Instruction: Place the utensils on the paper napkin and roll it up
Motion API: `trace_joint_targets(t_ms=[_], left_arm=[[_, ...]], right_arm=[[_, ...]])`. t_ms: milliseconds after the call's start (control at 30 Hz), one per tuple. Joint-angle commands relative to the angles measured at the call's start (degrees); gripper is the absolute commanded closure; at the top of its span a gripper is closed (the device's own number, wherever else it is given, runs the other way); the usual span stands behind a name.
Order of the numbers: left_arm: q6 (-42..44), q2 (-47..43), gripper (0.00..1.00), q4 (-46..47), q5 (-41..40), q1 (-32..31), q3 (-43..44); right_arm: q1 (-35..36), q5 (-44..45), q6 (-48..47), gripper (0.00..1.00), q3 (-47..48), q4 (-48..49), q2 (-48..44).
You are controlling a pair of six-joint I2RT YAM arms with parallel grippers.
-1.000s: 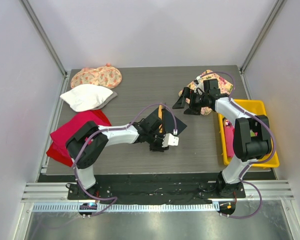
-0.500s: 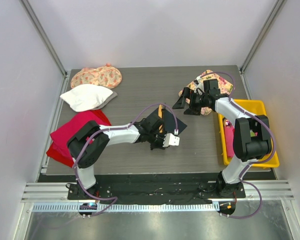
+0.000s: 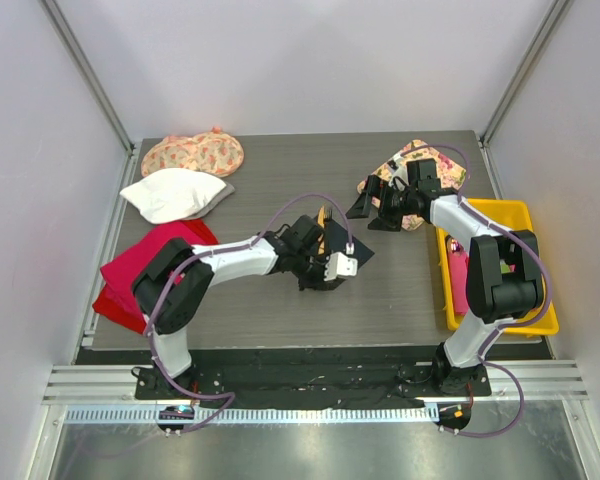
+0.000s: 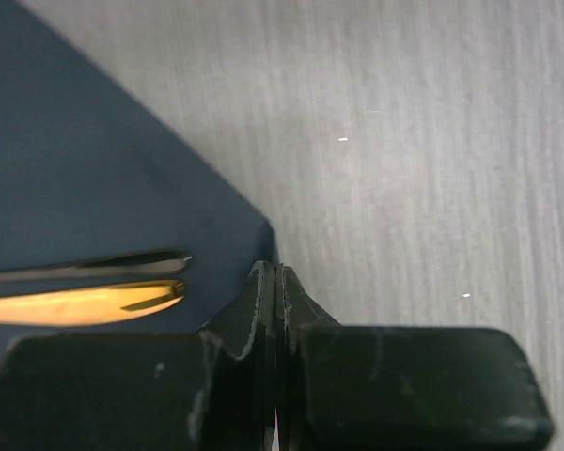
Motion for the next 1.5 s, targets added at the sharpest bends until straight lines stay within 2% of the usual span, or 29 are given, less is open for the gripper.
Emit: trace_joint_targets(t_ms=[0, 433, 1333, 1433, 1467], left_arm=[[0.11, -1.30, 1.00, -1.37, 1.56, 2.20, 3.69], [0.72, 1.60, 1.00, -1.73, 2.35, 4.31, 9.49], [-2.18, 6.70, 1.00, 4.95, 1.12, 8.44, 12.31], [-2.44, 7.05, 1.00, 5.83, 0.94, 8.61, 12.30], [-2.53, 7.13, 1.00, 6.00, 0.94, 8.62, 12.31]], right_arm=[[-0.28, -0.77, 0.60, 0.00, -0.06, 2.00, -0.83], [-0.19, -1.03, 0.69, 0.00, -0.23, 2.18, -0.30], [-0.19, -1.65, 1.65, 0.00, -0.85, 2.36, 1.45], [-0.28, -2.44, 2.00, 0.09, -1.55, 2.53, 1.54], [-0.28, -2.70, 2.62, 0.19, -1.90, 2.70, 1.54]])
